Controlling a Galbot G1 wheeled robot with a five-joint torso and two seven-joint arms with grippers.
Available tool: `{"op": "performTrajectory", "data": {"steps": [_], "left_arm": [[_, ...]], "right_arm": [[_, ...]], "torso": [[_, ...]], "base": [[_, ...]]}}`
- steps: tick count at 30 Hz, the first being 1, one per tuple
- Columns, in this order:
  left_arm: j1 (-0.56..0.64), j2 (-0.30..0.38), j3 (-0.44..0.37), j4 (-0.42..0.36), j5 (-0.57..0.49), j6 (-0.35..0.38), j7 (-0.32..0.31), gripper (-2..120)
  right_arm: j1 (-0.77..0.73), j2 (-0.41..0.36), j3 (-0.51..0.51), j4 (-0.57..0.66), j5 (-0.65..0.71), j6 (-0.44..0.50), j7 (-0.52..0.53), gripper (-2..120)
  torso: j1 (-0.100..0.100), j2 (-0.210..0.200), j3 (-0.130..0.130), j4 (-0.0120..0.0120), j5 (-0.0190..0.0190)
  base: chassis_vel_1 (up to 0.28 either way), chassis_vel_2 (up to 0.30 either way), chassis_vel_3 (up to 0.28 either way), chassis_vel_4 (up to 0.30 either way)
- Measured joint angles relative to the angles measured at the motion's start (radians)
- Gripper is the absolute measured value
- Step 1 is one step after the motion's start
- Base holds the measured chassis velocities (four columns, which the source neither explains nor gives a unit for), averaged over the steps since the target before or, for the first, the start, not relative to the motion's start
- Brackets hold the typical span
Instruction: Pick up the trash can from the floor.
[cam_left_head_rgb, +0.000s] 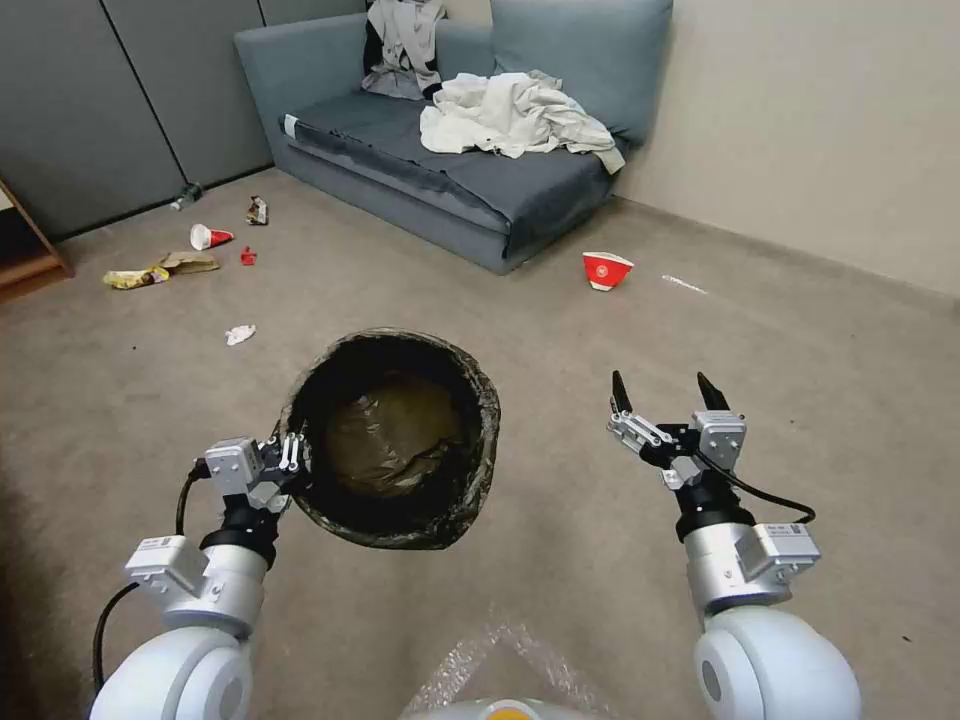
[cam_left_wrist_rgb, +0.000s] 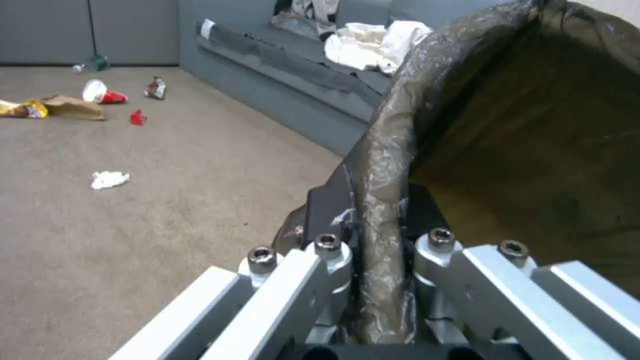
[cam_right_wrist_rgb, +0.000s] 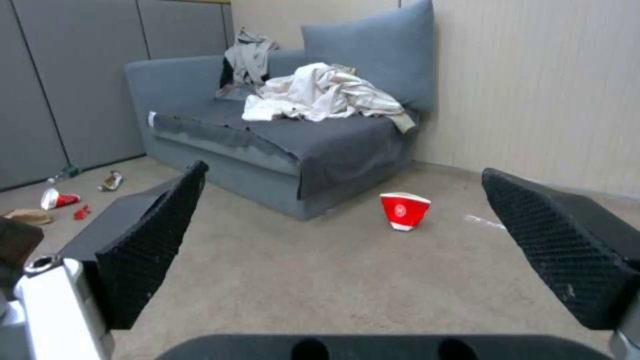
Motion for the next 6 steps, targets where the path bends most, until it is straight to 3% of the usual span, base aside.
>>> {"op": "performTrajectory", "data": {"steps": [6], "left_arm": [[0.001, -0.001, 0.001, 0.0, 0.0, 0.005, -0.001, 4]], "right_arm": [[-0.002, -0.001, 0.0, 0.002, 0.001, 0.0, 0.0, 100]], "torso": [[0.0, 0.0, 0.0, 0.0, 0.0]], "base": [[0.0, 0.0, 0.0, 0.0]]}}
